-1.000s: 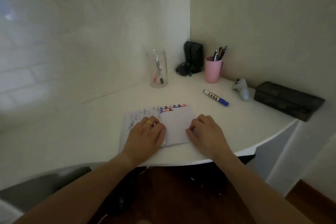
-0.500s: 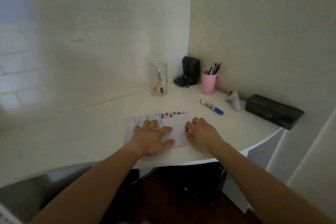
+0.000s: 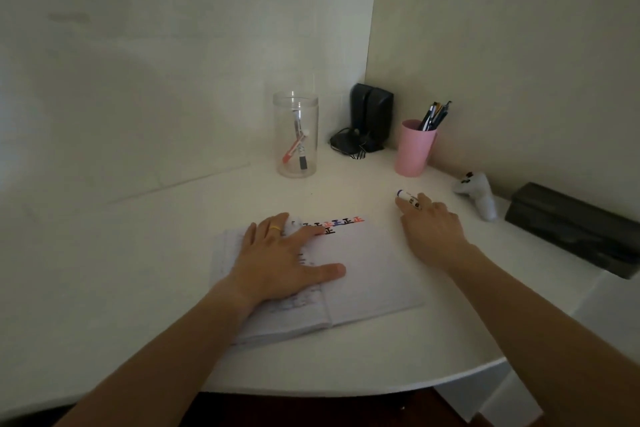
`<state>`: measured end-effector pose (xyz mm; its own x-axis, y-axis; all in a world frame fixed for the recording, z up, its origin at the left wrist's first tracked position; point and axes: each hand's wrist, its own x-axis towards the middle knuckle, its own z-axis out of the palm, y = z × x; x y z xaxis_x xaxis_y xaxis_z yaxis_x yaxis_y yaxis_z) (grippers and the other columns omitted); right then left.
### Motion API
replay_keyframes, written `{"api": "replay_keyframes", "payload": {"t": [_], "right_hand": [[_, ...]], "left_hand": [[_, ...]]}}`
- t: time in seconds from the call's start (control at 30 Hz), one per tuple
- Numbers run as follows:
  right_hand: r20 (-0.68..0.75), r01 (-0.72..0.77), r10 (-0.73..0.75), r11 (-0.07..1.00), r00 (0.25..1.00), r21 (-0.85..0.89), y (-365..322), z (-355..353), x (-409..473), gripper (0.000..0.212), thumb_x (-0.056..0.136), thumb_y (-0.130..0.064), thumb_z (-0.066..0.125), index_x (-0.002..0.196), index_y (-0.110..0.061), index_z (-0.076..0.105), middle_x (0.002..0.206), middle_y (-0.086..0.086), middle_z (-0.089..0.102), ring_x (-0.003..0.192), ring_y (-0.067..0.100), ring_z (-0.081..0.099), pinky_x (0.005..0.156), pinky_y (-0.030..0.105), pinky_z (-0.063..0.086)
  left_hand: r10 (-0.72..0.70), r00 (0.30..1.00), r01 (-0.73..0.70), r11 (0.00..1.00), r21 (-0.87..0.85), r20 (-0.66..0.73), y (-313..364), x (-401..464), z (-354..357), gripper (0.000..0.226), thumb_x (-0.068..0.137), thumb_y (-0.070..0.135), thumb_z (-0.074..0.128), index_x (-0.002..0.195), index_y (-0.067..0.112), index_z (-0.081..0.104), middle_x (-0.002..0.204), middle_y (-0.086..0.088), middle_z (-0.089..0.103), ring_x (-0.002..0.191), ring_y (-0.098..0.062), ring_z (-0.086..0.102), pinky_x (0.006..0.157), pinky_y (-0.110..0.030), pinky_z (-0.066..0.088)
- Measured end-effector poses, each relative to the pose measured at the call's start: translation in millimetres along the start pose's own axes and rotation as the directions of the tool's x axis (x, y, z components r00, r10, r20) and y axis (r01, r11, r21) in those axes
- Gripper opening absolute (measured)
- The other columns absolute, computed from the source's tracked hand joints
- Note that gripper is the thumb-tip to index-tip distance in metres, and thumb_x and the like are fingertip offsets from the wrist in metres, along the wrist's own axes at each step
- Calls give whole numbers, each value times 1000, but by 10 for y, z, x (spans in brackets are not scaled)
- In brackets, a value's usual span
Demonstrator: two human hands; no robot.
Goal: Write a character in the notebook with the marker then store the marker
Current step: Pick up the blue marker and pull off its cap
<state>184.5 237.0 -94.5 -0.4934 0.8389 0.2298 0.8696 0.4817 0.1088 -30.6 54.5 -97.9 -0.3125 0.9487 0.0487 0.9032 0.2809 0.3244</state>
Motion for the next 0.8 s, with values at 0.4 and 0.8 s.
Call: {"api": "replay_keyframes", "payload": {"t": [0.4,0.8], "right_hand": [[-133,117,-21,618,991,777,-723,-454,-42,37,97,-6,53,130,-18,59,113,2,67,91,22,66,81,34,54],[317,-327,-81,-304,945,895,-953,-279,219,27,89,-14,67,106,6,73,66,7,61,54,16,58,59,26,54]], "left_hand": [[-13,999,15,999,44,-53,-95,314,-223,94,62,87,60,132,26,51,133,3,55,124,-19,48,101,-39,39],[113,979,-118,993,-18,-170,-324,634,-136,49,70,83,56,88,37,52,88,17,57,79,-3,54,69,-25,45]]}}
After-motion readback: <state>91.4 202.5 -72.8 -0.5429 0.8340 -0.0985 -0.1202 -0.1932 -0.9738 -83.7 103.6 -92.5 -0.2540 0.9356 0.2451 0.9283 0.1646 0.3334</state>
